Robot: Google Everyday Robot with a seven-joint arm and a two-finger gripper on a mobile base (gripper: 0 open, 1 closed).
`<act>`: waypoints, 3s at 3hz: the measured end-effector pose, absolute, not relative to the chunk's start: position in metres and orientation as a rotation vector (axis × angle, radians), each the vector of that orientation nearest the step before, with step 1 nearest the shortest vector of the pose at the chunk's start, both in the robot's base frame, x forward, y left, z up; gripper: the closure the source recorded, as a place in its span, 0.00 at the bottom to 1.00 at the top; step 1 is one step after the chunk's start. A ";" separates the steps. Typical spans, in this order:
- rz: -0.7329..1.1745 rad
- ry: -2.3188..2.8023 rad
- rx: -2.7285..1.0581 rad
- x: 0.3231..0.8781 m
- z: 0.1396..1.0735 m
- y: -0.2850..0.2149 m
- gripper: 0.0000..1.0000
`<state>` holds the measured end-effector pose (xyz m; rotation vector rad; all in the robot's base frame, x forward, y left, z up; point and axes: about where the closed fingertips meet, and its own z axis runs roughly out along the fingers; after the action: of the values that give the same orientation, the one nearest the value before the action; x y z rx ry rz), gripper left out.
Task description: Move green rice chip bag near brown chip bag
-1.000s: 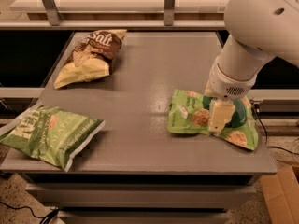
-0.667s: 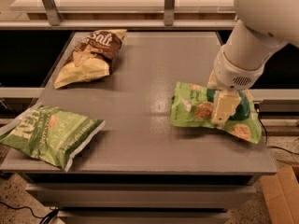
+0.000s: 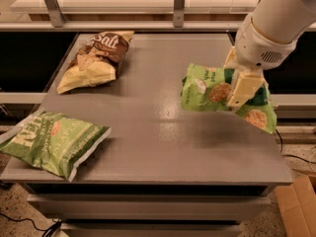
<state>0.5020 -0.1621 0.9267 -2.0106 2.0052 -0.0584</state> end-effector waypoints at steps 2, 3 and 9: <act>-0.191 1.769 -2.103 0.529 0.964 -0.106 1.00; -0.251 1.644 -2.136 0.550 0.991 -0.069 1.00; -0.219 1.558 -2.212 0.699 0.952 -0.012 1.00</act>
Offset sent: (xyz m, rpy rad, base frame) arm 0.0475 0.0973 0.0658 -0.0385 -0.2457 0.2652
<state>0.6988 -0.0119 0.9519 -2.2119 1.5584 -0.2192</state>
